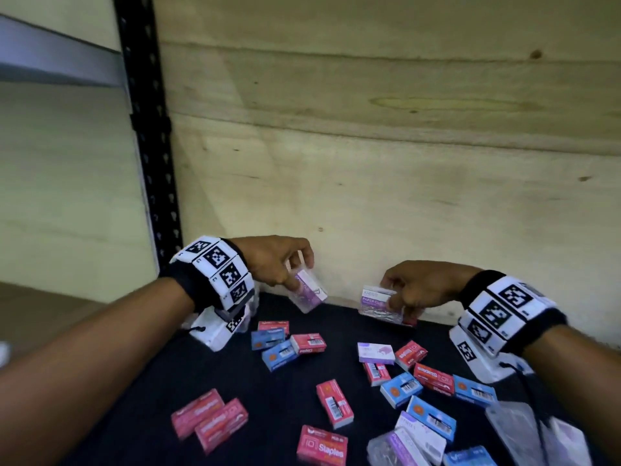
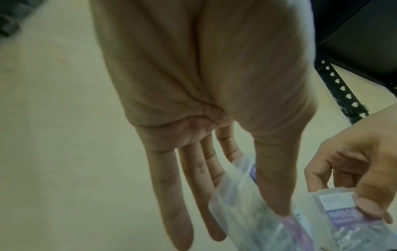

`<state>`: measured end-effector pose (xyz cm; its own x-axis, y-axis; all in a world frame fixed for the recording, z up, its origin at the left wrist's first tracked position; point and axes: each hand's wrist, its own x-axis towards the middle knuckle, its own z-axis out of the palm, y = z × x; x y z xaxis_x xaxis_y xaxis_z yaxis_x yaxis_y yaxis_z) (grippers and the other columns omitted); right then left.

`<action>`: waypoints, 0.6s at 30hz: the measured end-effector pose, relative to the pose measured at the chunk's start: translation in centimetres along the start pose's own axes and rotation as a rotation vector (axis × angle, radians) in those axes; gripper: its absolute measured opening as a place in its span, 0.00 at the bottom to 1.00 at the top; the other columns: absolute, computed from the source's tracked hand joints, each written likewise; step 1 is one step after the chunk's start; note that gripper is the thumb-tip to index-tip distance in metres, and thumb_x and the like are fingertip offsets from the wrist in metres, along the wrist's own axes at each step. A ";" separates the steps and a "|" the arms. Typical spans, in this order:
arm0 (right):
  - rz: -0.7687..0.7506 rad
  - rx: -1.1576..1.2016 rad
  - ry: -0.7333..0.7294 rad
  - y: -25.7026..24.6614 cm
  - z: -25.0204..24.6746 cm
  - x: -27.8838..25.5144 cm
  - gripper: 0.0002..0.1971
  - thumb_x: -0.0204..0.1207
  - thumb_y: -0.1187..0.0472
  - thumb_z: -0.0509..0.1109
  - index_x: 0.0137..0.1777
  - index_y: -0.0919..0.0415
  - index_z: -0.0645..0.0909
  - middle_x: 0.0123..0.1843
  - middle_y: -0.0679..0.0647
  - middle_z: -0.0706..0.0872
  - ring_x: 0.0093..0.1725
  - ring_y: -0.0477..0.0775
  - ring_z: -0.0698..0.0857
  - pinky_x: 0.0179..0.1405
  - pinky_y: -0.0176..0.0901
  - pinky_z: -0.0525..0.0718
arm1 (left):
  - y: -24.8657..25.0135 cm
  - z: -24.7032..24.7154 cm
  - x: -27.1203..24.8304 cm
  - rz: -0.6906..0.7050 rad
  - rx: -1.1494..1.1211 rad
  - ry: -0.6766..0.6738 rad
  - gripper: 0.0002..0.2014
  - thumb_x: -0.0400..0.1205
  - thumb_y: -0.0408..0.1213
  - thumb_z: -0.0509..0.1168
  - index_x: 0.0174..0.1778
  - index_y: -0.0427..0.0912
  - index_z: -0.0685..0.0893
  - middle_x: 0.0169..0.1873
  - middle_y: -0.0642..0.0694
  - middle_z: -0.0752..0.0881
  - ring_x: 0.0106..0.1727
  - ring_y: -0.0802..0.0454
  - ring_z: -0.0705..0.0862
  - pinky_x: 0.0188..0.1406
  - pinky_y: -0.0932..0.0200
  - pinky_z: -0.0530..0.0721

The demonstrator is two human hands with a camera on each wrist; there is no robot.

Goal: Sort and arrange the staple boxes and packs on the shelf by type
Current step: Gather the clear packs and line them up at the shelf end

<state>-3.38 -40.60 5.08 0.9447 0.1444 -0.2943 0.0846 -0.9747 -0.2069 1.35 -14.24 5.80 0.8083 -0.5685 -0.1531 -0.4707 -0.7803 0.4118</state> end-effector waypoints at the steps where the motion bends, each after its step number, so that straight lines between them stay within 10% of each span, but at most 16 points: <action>1: -0.035 -0.015 0.002 -1.4 0.0 0.3 0.14 0.80 0.59 0.71 0.64 0.57 0.78 0.47 0.47 0.84 0.43 0.50 0.86 0.44 0.39 0.83 | -0.8 -0.5 -1.1 -0.017 0.005 0.026 0.21 0.75 0.40 0.77 0.60 0.52 0.77 0.53 0.51 0.81 0.50 0.49 0.85 0.51 0.53 0.84; 9: -0.269 -0.045 -0.031 -11.5 1.8 3.0 0.10 0.79 0.57 0.71 0.58 0.51 0.77 0.57 0.52 0.87 0.50 0.55 0.90 0.57 0.49 0.88 | -7.3 -3.1 -8.6 -0.131 -0.010 0.098 0.20 0.74 0.40 0.78 0.62 0.54 0.83 0.46 0.59 0.85 0.45 0.59 0.85 0.43 0.70 0.79; 18: -0.439 -0.256 -0.028 -19.9 5.4 5.8 0.19 0.75 0.50 0.73 0.64 0.50 0.78 0.52 0.46 0.79 0.51 0.51 0.79 0.49 0.40 0.74 | -14.4 -2.2 -13.8 -0.349 -0.085 0.050 0.19 0.71 0.40 0.80 0.56 0.52 0.85 0.49 0.53 0.85 0.43 0.61 0.83 0.45 0.68 0.78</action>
<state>-1.27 -19.47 2.39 0.7942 0.5511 -0.2562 0.5502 -0.8310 -0.0819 -2.27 5.38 3.97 0.9325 -0.2561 -0.2546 -0.1335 -0.8995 0.4161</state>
